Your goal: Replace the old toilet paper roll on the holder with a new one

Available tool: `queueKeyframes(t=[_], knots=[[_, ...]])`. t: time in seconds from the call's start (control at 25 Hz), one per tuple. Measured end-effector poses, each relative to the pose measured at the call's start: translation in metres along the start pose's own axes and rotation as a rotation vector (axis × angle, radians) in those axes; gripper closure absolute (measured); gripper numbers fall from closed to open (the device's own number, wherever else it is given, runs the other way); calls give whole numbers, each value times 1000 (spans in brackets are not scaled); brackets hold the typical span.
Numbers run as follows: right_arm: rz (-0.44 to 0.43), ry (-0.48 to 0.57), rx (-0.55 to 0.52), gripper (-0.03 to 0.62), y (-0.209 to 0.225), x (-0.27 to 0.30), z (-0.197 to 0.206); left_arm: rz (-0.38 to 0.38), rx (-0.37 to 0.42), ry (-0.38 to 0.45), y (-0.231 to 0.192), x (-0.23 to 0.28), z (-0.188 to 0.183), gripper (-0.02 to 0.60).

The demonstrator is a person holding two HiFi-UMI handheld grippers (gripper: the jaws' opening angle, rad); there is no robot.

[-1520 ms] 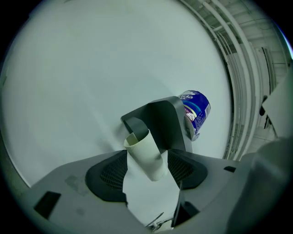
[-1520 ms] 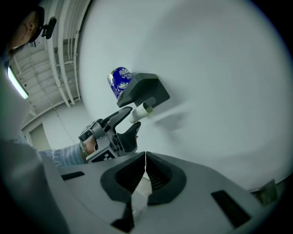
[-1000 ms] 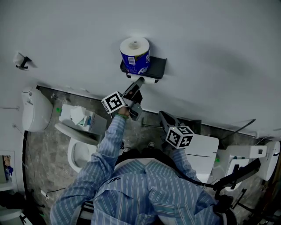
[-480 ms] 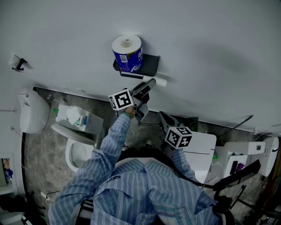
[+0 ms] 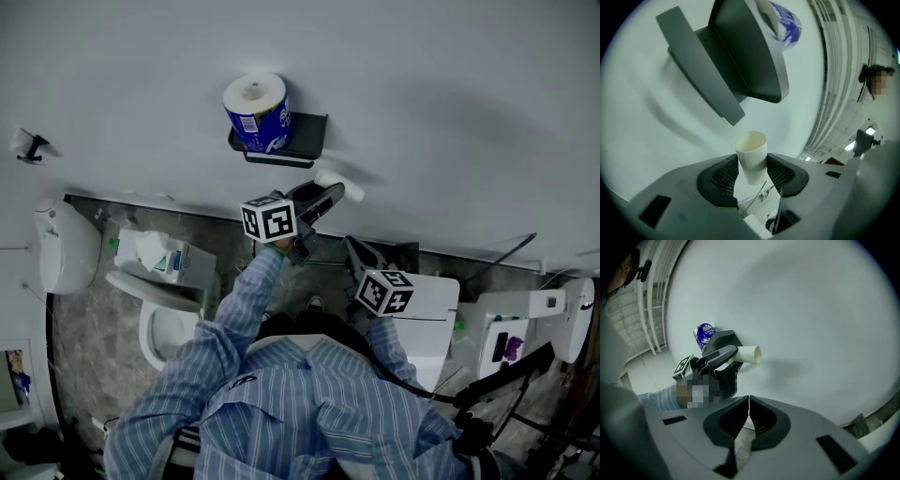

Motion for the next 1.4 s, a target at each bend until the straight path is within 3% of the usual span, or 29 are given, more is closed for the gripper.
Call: queueKeyframes(t=[0.12, 0.56, 0.96, 1.08, 1.2, 1.4], knots=[[12, 19, 0, 588, 1, 1, -2, -38, 78, -53, 3, -10, 4, 391], [-32, 96, -29, 588, -34, 1, -30, -172, 160, -18, 6, -93, -13, 391], [-124, 238, -299, 585, -112, 2, -91, -271, 176, 11, 18, -176, -20, 391], [-181, 279, -330, 532, -142, -1, -115, -290, 167, 31, 24, -199, -21, 391], [-209, 322, -359, 411, -168, -2, -138, -309, 157, 52, 26, -220, -21, 391], [-109, 394, -495, 291, -198, 11, -170, -311, 145, 82, 28, -240, -25, 391]])
Point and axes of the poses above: the fingertips, and each gripper's own axes: x forward along the fingers, y to its right, z out of its underside, the point moved 3 cm from there along -x, backward along the fingers, and after that the axes turned 15 degrees about z, right-handed, at the moved point
